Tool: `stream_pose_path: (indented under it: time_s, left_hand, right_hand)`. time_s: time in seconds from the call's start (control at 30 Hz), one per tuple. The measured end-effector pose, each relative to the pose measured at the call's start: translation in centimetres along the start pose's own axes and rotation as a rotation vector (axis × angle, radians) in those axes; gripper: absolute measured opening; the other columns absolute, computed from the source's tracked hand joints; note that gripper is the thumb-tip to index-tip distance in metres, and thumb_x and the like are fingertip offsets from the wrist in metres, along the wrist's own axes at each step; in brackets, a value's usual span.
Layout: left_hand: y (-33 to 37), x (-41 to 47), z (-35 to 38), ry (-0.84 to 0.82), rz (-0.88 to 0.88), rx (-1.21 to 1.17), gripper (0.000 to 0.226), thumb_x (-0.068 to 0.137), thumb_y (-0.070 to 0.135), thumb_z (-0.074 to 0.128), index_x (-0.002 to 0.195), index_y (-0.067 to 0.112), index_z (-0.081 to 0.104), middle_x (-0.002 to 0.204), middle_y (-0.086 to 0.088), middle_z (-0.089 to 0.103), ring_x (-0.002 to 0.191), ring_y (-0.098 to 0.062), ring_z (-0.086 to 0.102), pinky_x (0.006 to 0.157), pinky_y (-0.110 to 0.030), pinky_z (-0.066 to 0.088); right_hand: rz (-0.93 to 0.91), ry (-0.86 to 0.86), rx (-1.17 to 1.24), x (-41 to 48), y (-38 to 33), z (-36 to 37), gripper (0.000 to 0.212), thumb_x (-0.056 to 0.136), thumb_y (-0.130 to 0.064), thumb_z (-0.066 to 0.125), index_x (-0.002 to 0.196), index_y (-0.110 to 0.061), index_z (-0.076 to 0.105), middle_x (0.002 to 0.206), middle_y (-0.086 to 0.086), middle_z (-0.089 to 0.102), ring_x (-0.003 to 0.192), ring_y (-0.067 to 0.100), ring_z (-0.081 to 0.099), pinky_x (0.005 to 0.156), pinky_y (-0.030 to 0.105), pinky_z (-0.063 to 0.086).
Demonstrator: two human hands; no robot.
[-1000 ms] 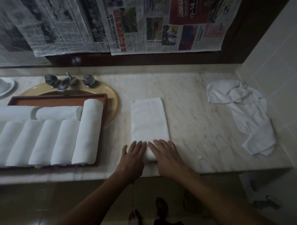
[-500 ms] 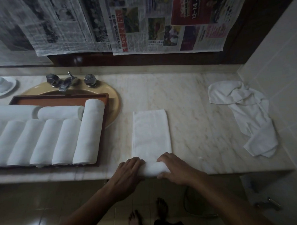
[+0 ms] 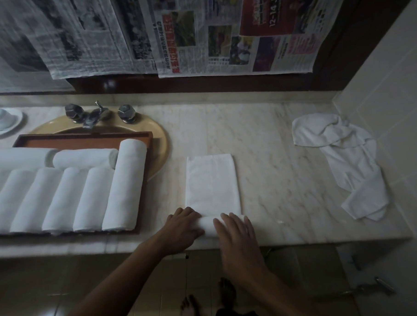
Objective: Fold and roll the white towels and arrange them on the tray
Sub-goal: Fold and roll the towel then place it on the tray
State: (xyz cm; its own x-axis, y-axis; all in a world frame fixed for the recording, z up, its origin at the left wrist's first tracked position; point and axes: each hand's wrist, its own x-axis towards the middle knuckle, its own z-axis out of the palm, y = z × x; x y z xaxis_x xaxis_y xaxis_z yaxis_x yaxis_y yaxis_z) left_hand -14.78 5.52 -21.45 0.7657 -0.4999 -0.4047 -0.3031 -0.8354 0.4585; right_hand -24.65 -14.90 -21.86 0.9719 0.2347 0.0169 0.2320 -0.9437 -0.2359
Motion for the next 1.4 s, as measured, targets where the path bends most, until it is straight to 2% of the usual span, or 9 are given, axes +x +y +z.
stream_pose_path:
  time_s: [0.07,0.13,0.2,0.27,0.5,0.6,0.9,1.17,1.4]
  left_hand:
    - [0.4,-0.1,-0.1,0.04,-0.029,-0.034,0.083,0.075,0.072,0.026,0.14,0.026,0.053,0.133,0.006,0.048,0.119,-0.02,0.045,0.099,-0.042,0.039]
    - [0.8,-0.5,0.5,0.202,-0.013,0.009,0.068,0.088,0.064,0.038,0.141,0.024,0.052,0.137,0.003,0.048,0.12,-0.021,0.048,0.1,-0.042,0.043]
    - [1.4,-1.1,1.7,0.388,0.054,0.078,0.053,0.098,0.045,0.054,0.145,0.021,0.049,0.143,-0.001,0.049,0.127,-0.023,0.049,0.104,-0.043,0.042]
    - [2.2,-1.7,2.7,0.451,0.105,0.151,0.056,0.095,0.035,0.064,0.146,0.018,0.047,0.148,-0.005,0.049,0.135,-0.025,0.048,0.11,-0.046,0.04]
    - [0.9,0.6,3.5,0.266,0.048,0.345,0.098,0.07,0.029,0.085,0.154,0.011,0.039,0.158,-0.011,0.043,0.146,-0.033,0.042,0.11,-0.056,0.045]
    - [0.5,1.7,2.6,0.231,0.055,0.282,0.088,0.075,0.03,0.081,0.151,0.012,0.04,0.153,-0.009,0.046,0.14,-0.032,0.046,0.102,-0.051,0.052]
    - [1.0,-1.7,2.7,0.146,0.142,0.252,0.072,0.092,0.045,0.058,0.152,0.019,0.028,0.151,-0.001,0.043,0.126,-0.022,0.049,0.102,-0.038,0.045]
    - [0.2,-2.3,2.6,0.25,0.224,0.328,0.066,0.084,0.065,0.055,0.135,0.023,0.05,0.137,0.002,0.053,0.129,-0.025,0.046,0.103,-0.048,0.041]
    - [-0.7,-2.2,1.7,0.185,0.183,0.2,0.067,0.084,0.077,0.051,0.132,0.03,0.049,0.131,0.01,0.052,0.116,-0.014,0.045,0.099,-0.041,0.04]
  right_hand:
    - [0.011,-0.059,-0.049,0.0,0.2,0.6,0.083,0.078,-0.01,0.054,0.159,-0.012,0.032,0.165,0.013,0.03,0.153,0.038,0.024,0.12,0.061,0.015]
    - [0.018,-0.097,-0.078,0.6,0.6,0.7,0.092,0.077,-0.007,0.057,0.162,-0.012,0.022,0.169,0.014,0.02,0.157,0.039,0.014,0.121,0.061,0.01]
    - [0.02,-0.115,-0.105,1.6,0.9,0.7,0.097,0.076,-0.007,0.062,0.163,-0.011,0.019,0.17,0.015,0.019,0.157,0.039,0.013,0.121,0.06,0.007]
    - [0.026,-0.14,-0.104,2.6,1.4,0.7,0.099,0.075,-0.01,0.068,0.163,-0.01,0.021,0.168,0.015,0.023,0.156,0.04,0.018,0.121,0.059,0.007]
    - [-0.037,-0.237,-0.142,6.4,3.0,0.1,0.094,0.077,-0.032,0.075,0.157,-0.011,0.031,0.155,0.013,0.043,0.143,0.037,0.041,0.119,0.058,0.029]
    - [-0.081,-0.28,-0.171,7.7,3.4,-1.2,0.089,0.083,-0.033,0.072,0.157,-0.013,0.026,0.149,0.01,0.043,0.132,0.032,0.044,0.114,0.051,0.032]
    - [-0.142,-0.444,-0.06,5.3,3.5,-2.4,0.075,0.09,-0.043,0.067,0.152,-0.02,0.032,0.143,0.005,0.041,0.126,0.027,0.041,0.104,0.046,0.038]
    - [-0.122,-0.52,-0.021,5.4,3.6,-3.0,0.069,0.088,-0.049,0.066,0.145,-0.02,0.04,0.139,0.006,0.04,0.126,0.027,0.039,0.103,0.046,0.038]
    - [-0.073,-0.568,-0.035,5.8,3.3,-3.5,0.071,0.087,-0.053,0.063,0.147,-0.023,0.039,0.14,0.005,0.041,0.129,0.027,0.038,0.109,0.048,0.031]
